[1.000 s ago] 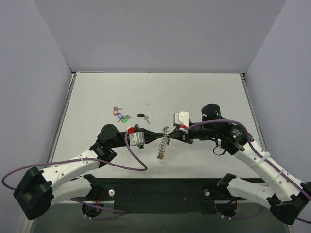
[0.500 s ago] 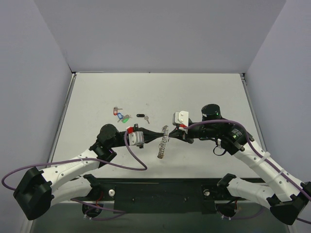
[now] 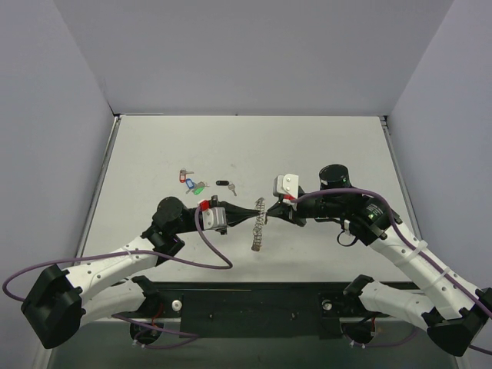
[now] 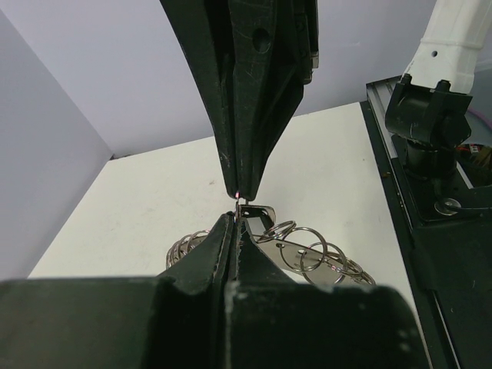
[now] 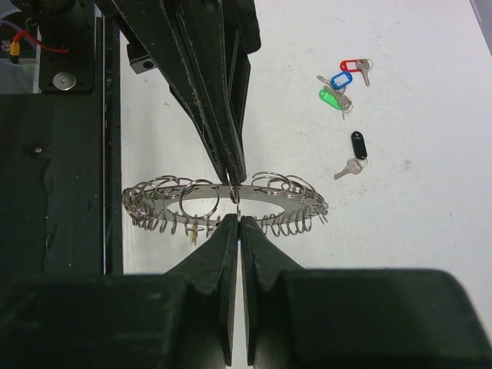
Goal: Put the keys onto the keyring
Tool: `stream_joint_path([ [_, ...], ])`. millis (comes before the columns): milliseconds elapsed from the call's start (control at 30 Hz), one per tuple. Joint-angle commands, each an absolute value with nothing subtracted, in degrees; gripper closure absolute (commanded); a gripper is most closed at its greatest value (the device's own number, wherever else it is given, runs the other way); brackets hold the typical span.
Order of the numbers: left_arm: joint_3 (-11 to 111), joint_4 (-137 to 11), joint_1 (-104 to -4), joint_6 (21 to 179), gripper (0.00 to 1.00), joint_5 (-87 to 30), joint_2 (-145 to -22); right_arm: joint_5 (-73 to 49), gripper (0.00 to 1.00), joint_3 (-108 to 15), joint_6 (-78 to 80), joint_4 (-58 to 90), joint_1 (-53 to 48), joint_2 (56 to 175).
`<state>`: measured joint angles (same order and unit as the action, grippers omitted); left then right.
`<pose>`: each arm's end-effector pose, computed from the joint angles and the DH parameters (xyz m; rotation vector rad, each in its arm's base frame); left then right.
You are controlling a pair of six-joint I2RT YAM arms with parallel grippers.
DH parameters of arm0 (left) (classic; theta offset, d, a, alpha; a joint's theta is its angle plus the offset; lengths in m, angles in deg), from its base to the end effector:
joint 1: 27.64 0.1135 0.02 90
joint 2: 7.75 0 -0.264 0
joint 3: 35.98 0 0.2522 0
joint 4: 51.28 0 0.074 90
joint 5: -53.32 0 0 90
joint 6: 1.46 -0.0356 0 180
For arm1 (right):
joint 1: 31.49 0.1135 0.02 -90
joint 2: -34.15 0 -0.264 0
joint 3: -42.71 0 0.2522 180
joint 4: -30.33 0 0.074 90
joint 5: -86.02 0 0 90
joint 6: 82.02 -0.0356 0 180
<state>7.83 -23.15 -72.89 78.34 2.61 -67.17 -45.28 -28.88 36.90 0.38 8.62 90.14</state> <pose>0.1443 -0.1776 0.2949 1.1562 0.9127 -0.9632 0.1476 0.1551 0.3752 -1.4168 1.1545 0.7907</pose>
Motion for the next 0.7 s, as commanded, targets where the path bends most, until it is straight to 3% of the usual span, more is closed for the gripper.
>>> stream_joint_path([
  [0,8.9,-16.7,-72.64,79.84,1.0,2.87,-66.63,-45.73,1.0,-30.2,35.75,4.0,8.85,89.52],
  [333,8.28,-14.16,-72.38,82.03,1.0,0.59,-66.46,-48.28,1.0,-30.99,34.79,3.91,7.01,88.74],
  [667,8.46,2.8,-68.6,106.35,1.0,-0.64,-71.03,-55.84,1.0,-31.87,23.11,7.86,1.64,86.18],
])
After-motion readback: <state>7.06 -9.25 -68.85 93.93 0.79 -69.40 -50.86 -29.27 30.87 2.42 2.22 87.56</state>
